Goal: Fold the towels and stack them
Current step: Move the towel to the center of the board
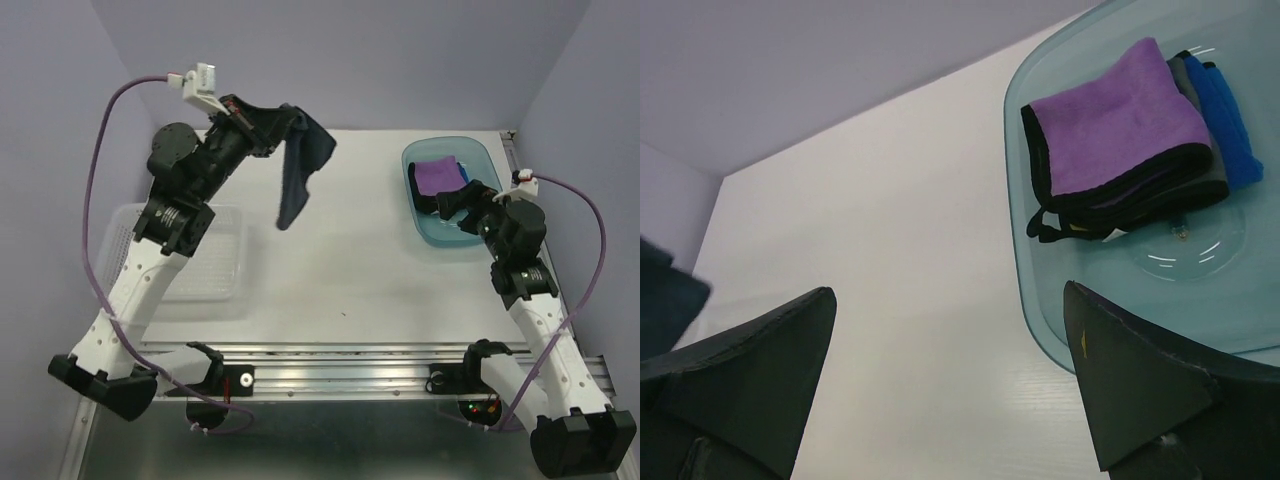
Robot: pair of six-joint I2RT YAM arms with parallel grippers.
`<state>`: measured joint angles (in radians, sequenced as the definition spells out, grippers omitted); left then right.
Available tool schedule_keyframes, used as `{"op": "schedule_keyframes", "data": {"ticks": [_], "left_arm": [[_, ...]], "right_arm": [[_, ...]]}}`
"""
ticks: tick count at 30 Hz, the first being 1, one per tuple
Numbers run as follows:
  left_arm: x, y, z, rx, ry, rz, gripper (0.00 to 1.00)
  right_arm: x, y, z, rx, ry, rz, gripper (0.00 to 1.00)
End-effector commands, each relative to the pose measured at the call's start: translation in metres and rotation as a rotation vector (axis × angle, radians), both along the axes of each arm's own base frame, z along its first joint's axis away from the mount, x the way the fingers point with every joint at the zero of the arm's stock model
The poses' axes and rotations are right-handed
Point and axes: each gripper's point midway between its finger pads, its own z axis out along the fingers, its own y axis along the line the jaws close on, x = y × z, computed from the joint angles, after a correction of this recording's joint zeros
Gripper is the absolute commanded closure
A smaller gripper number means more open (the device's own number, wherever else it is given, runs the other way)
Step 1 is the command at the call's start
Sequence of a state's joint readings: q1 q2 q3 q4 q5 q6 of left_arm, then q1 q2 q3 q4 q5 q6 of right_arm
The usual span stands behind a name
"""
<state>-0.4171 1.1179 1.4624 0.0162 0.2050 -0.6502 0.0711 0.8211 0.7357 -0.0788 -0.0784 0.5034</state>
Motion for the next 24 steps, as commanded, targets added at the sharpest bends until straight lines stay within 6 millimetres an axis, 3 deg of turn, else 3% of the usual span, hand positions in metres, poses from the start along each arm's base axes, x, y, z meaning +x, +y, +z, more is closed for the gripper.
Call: {"op": "schedule_keyframes", "data": {"ticks": [1,4,5,6,7,9,10,11,12,13,16,18,21,24], "left_arm": [[-0.011,-0.047,0.021,0.041,-0.11,-0.13,1.0],[0.001,-0.057,-0.006,0.056,-0.05,-0.12,1.0],[0.011,-0.061,-0.044,0.079,0.027,-0.11,1.0],[0.016,-0.061,-0.061,0.07,0.053,-0.096,1.0],[0.022,-0.064,-0.117,0.093,0.163,-0.093,1.0],[0.024,-0.066,-0.173,0.123,0.27,-0.093,0.88],[0.024,-0.065,-0.2,0.147,0.32,-0.086,0.7],[0.019,-0.061,-0.249,0.184,0.419,-0.076,0.52],[0.011,-0.058,-0.284,0.229,0.477,-0.082,0.21],[0.005,-0.056,-0.299,0.246,0.509,-0.088,0.02],[-0.012,-0.038,-0.345,0.316,0.614,-0.043,0.01],[-0.019,-0.024,-0.36,0.335,0.657,0.005,0.01],[-0.028,-0.016,-0.371,0.329,0.693,0.031,0.01],[-0.033,-0.03,-0.375,0.309,0.694,-0.026,0.01]], "right_arm": [[-0.005,-0.013,0.008,-0.018,-0.031,-0.06,0.0],[-0.006,-0.015,0.005,-0.023,-0.022,-0.071,0.0],[-0.005,-0.014,0.004,-0.021,-0.019,-0.069,0.0],[-0.004,-0.014,0.001,-0.022,-0.01,-0.067,0.0],[-0.003,-0.012,0.0,-0.022,-0.005,-0.056,0.0],[0.001,-0.008,-0.006,-0.034,0.017,-0.031,0.0],[0.003,-0.006,-0.005,-0.046,0.018,-0.01,0.0],[0.004,-0.001,-0.008,-0.062,0.028,0.023,0.0],[0.006,0.01,-0.014,-0.057,0.053,0.087,0.0],[0.007,0.015,-0.017,-0.051,0.064,0.117,0.0],[0.013,0.029,-0.03,-0.077,0.115,0.154,0.0],[0.016,0.033,-0.035,-0.113,0.135,0.136,0.0],[0.022,0.049,-0.047,-0.127,0.169,0.147,0.0],[0.027,0.061,-0.06,-0.123,0.202,0.167,0.0]]}}
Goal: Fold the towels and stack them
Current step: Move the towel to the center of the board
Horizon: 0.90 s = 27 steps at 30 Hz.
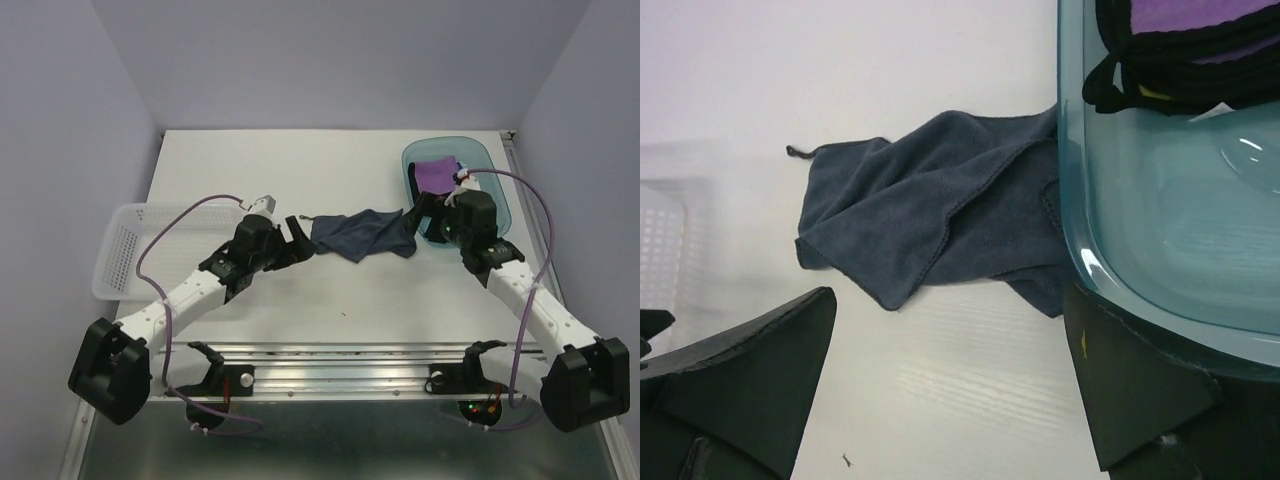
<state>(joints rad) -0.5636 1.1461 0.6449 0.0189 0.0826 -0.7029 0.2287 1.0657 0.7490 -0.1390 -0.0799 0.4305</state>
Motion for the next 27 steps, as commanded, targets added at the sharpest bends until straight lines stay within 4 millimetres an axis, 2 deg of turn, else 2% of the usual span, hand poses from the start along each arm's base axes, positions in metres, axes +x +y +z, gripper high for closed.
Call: {"op": "schedule_keyframes", "data": {"ticks": [1,3,5,6,7,8,11,12,13,14,17,20,22,23,27], "left_arm": [[0.002,-0.02,0.017,-0.083,-0.056,-0.02,0.01],[0.0,-0.041,0.014,-0.097,-0.039,-0.081,0.01],[0.006,-0.053,0.007,-0.074,-0.018,-0.103,0.01],[0.015,-0.049,-0.004,-0.039,-0.002,-0.063,0.01],[0.02,-0.047,-0.001,-0.025,-0.014,-0.034,0.01],[0.037,-0.041,0.002,0.013,-0.03,0.038,0.01],[0.055,-0.028,-0.006,0.11,-0.005,0.126,0.01],[0.07,-0.022,0.005,0.117,-0.031,0.189,0.01],[0.076,-0.012,-0.003,0.146,-0.004,0.22,0.01],[0.086,-0.01,0.002,0.14,-0.01,0.236,0.01],[0.106,-0.007,-0.001,0.134,0.004,0.241,0.01],[0.121,-0.011,-0.015,0.164,0.025,0.221,0.02],[0.127,-0.011,-0.023,0.175,0.041,0.217,0.03],[0.127,-0.012,-0.033,0.177,0.069,0.212,0.06],[0.137,-0.013,-0.04,0.165,0.081,0.215,0.07]], "right_arm": [[0.019,0.009,0.025,-0.008,-0.064,-0.019,0.0],[0.021,0.009,0.017,-0.015,-0.038,-0.026,0.0],[0.02,0.009,0.016,-0.013,-0.031,-0.026,0.0],[0.019,0.01,0.017,-0.011,-0.032,-0.025,0.0],[0.019,0.011,0.017,-0.008,-0.035,-0.021,0.0],[0.018,0.015,0.018,-0.001,-0.033,-0.007,0.0],[0.014,0.032,0.011,0.051,0.009,0.013,0.0],[0.015,0.033,0.008,0.067,0.021,-0.015,0.0],[0.017,0.039,0.003,0.079,0.024,-0.06,0.0],[0.015,0.045,0.0,0.078,0.032,-0.059,0.0],[0.011,0.067,-0.009,0.079,0.058,-0.073,0.0],[0.009,0.082,-0.022,0.066,0.082,-0.105,0.0],[0.01,0.084,-0.026,0.059,0.086,-0.138,0.0],[0.01,0.083,-0.028,0.043,0.088,-0.157,0.0],[0.009,0.084,-0.034,0.027,0.1,-0.156,0.0]]}}
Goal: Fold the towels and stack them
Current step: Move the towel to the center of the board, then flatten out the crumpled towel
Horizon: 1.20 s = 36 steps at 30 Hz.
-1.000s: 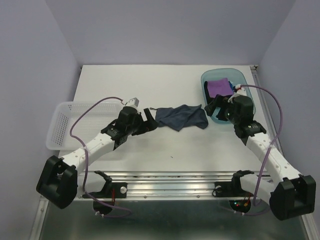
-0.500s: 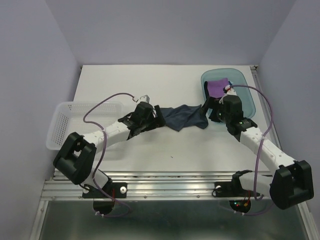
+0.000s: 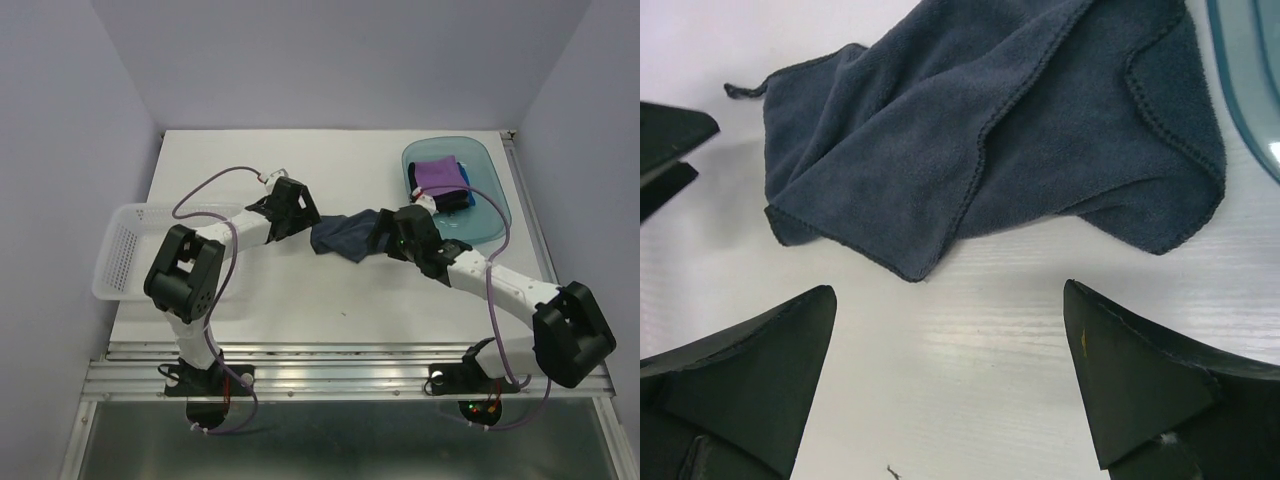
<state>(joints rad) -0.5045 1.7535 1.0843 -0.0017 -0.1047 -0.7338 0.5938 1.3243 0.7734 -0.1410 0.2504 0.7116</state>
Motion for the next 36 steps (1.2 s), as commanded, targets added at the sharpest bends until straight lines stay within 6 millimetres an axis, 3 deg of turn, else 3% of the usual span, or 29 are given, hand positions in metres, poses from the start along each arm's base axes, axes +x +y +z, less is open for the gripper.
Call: {"op": "schedule_keyframes", "data": {"ticks": [1,5,8,18,19,24,27,30,31,36], "left_arm": [[0.013,-0.004,0.012,-0.009,-0.026,-0.009,0.07],[0.015,-0.003,-0.004,0.007,-0.001,0.009,0.1],[0.032,-0.007,-0.01,0.004,-0.02,0.044,0.11],[0.055,-0.011,-0.022,0.057,-0.021,0.077,0.19],[0.052,-0.008,-0.031,0.078,0.005,0.079,0.23],[0.053,-0.013,-0.035,0.109,0.001,0.086,0.41],[0.054,-0.017,-0.041,0.116,0.016,0.072,0.72],[0.054,-0.017,-0.046,0.125,0.024,0.076,0.85],[0.054,-0.016,-0.046,0.126,0.024,0.078,1.0],[0.05,-0.012,-0.043,0.135,0.022,0.08,1.0]], "right_arm": [[0.026,0.002,0.04,0.043,-0.113,-0.091,0.0],[0.022,0.001,0.022,0.025,-0.089,-0.092,0.0],[0.014,0.004,0.005,0.023,-0.051,-0.067,0.0],[0.008,0.0,-0.006,-0.008,-0.021,-0.069,0.0],[0.007,-0.001,-0.007,-0.011,-0.018,-0.068,0.0],[0.006,-0.001,-0.009,-0.011,-0.019,-0.066,0.0],[0.005,0.0,-0.01,-0.014,-0.016,-0.06,0.0],[0.004,0.0,-0.013,-0.02,-0.008,-0.052,0.0],[0.004,0.0,-0.014,-0.025,-0.008,-0.046,0.0],[0.001,0.011,-0.013,-0.016,-0.003,0.017,0.0]]}}
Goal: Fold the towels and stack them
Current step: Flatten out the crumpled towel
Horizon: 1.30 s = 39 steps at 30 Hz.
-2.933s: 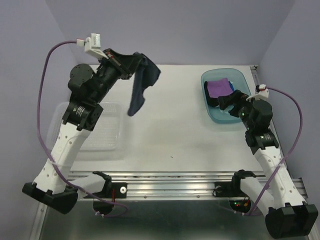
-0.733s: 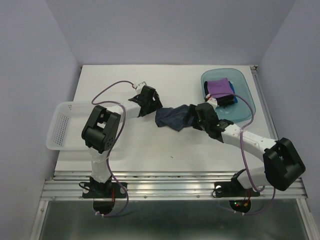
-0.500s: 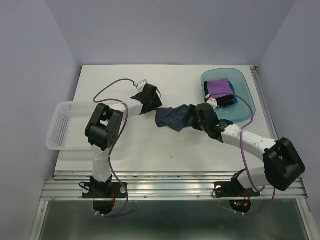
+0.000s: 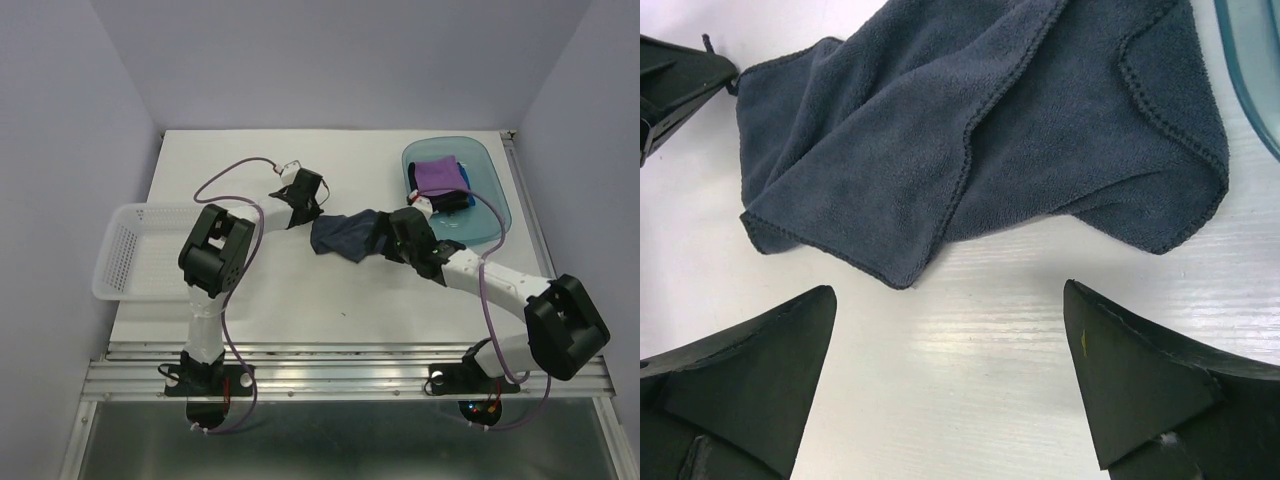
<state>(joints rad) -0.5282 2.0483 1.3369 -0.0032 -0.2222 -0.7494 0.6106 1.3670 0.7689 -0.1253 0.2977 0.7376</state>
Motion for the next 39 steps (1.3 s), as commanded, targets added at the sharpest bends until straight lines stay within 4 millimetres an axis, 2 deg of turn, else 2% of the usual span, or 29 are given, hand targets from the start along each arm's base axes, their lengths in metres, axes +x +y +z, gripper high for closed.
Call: {"op": "schedule_keyframes", "data": {"ticks": [1,2,4,5,6,7,8,11,14,18,22,25,33,35,39], "left_arm": [[-0.009,0.011,-0.002,0.049,0.025,0.017,1.0],[-0.01,0.012,0.007,0.036,0.011,0.026,1.0],[-0.021,0.018,0.005,0.04,0.014,0.036,1.0],[-0.023,0.019,0.016,0.022,-0.009,0.046,1.0],[-0.033,0.025,0.008,0.033,0.007,0.051,1.0],[-0.037,0.025,0.01,0.025,-0.001,0.05,1.0],[-0.039,0.025,0.019,0.009,-0.026,0.048,1.0],[-0.059,0.036,0.011,0.025,-0.013,0.066,1.0],[-0.072,0.042,0.009,0.015,-0.011,0.082,1.0],[-0.083,0.039,0.003,-0.004,0.002,0.063,1.0],[-0.091,0.041,-0.003,-0.002,0.015,0.061,1.0],[-0.096,0.042,-0.005,-0.004,0.02,0.061,1.0],[-0.1,0.042,-0.004,-0.013,0.018,0.059,1.0],[-0.101,0.042,-0.004,-0.014,0.02,0.059,1.0],[-0.101,0.042,-0.003,-0.015,0.019,0.058,1.0]], "right_arm": [[-0.002,0.014,-0.001,0.01,-0.01,0.067,0.0],[-0.005,0.021,-0.001,0.017,-0.009,0.089,0.0],[-0.008,0.028,-0.005,0.022,0.0,0.105,0.0],[-0.01,0.033,-0.011,0.021,0.016,0.116,0.0],[-0.011,0.036,-0.014,0.02,0.026,0.122,0.0],[-0.014,0.041,-0.024,0.011,0.05,0.134,0.0],[-0.013,0.045,-0.024,0.011,0.054,0.14,0.0],[-0.018,0.056,-0.036,-0.01,0.085,0.162,0.02],[-0.018,0.061,-0.043,-0.032,0.097,0.163,0.09],[-0.017,0.061,-0.047,-0.055,0.101,0.134,0.2],[-0.015,0.058,-0.049,-0.064,0.094,0.095,0.27],[-0.013,0.052,-0.054,-0.083,0.09,0.059,0.29],[-0.005,0.064,-0.065,-0.085,0.096,0.082,0.37],[-0.005,0.069,-0.066,-0.079,0.1,0.1,0.47],[-0.004,0.066,-0.068,-0.091,0.101,0.086,0.59]]}}
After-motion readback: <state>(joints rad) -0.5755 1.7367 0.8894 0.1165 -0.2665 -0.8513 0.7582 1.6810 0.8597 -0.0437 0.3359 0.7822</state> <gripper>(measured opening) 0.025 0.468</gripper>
